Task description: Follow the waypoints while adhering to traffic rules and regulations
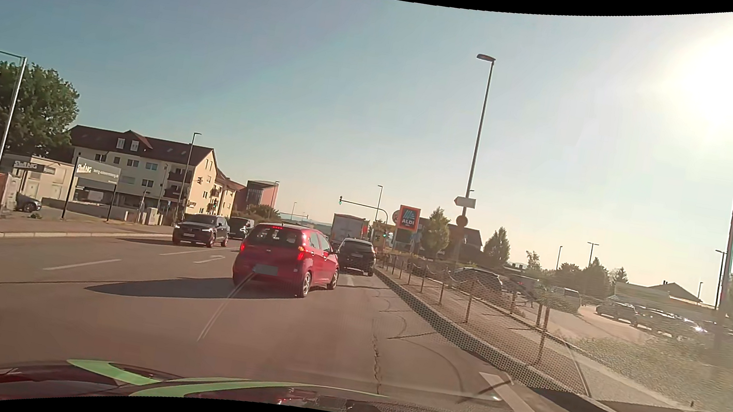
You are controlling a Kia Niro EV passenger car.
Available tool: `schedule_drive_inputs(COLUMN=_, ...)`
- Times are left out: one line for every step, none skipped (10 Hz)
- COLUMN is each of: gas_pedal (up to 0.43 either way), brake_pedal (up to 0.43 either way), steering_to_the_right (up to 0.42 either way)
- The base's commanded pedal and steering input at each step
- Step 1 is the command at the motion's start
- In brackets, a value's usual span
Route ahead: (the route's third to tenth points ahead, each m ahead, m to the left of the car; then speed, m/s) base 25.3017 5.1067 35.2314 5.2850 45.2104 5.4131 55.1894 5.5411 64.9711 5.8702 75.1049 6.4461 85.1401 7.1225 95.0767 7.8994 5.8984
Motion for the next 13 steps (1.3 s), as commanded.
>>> schedule_drive_inputs(gas_pedal=0.0, brake_pedal=0.0, steering_to_the_right=-0.011)
schedule_drive_inputs(gas_pedal=0.0, brake_pedal=0.0, steering_to_the_right=-0.011)
schedule_drive_inputs(gas_pedal=0.0, brake_pedal=0.0, steering_to_the_right=-0.011)
schedule_drive_inputs(gas_pedal=0.0, brake_pedal=0.0, steering_to_the_right=-0.011)
schedule_drive_inputs(gas_pedal=0.0, brake_pedal=0.0, steering_to_the_right=-0.011)
schedule_drive_inputs(gas_pedal=0.0, brake_pedal=0.0, steering_to_the_right=-0.011)
schedule_drive_inputs(gas_pedal=0.0, brake_pedal=0.0, steering_to_the_right=-0.011)
schedule_drive_inputs(gas_pedal=0.0, brake_pedal=0.0, steering_to_the_right=-0.011)
schedule_drive_inputs(gas_pedal=0.0, brake_pedal=0.0, steering_to_the_right=-0.011)
schedule_drive_inputs(gas_pedal=0.0, brake_pedal=0.0, steering_to_the_right=-0.011)
schedule_drive_inputs(gas_pedal=0.0, brake_pedal=0.0, steering_to_the_right=-0.01)
schedule_drive_inputs(gas_pedal=0.0, brake_pedal=0.0, steering_to_the_right=-0.01)
schedule_drive_inputs(gas_pedal=0.02, brake_pedal=0.0, steering_to_the_right=-0.01)
